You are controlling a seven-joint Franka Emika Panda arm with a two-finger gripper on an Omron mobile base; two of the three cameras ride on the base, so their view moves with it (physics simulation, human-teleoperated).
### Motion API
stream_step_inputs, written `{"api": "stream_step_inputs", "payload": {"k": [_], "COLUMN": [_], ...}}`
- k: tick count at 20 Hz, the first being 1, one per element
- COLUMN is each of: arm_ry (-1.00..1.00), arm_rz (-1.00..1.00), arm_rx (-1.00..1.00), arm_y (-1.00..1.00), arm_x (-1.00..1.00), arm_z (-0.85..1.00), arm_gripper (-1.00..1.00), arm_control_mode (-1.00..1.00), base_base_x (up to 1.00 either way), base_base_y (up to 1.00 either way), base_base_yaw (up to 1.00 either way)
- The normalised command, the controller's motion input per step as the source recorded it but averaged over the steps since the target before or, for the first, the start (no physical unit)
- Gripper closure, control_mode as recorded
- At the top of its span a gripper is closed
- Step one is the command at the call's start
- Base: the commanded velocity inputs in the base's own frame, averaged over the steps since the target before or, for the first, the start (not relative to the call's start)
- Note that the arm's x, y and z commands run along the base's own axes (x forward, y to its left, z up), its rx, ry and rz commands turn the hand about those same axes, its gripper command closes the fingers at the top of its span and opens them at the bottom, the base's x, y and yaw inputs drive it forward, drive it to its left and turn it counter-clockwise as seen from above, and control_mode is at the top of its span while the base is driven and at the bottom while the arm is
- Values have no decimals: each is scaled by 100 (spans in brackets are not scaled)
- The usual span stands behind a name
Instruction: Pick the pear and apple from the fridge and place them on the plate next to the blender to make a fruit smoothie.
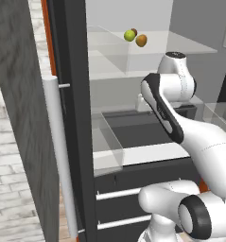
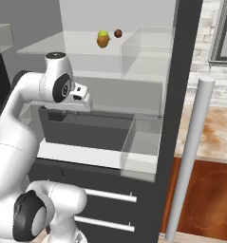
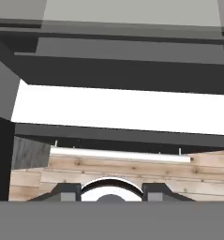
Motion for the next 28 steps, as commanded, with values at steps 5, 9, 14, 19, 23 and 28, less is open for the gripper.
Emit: {"api": "stream_step_inputs", "payload": {"k": [5, 9, 14, 19, 23, 28], "arm_ry": [-9, -56, -52, -23, -14, -1], "arm_rz": [-1, 0, 0, -4, -8, -13], "arm_rx": [-4, -2, -2, 1, 2, 1], "arm_y": [4, -11, -9, -27, -22, 0], "arm_x": [-1, -36, -14, 21, 63, 97], "arm_z": [8, 90, 100, 100, 96, 79], "arm_gripper": [-100, -100, -100, -100, -100, -100], "arm_control_mode": [-100, -100, -100, -100, -100, -100], "base_base_x": [0, 0, 0, 0, 0, 0], "base_base_y": [0, 0, 0, 0, 0, 0], "base_base_yaw": [0, 0, 0, 0, 0, 0]}}
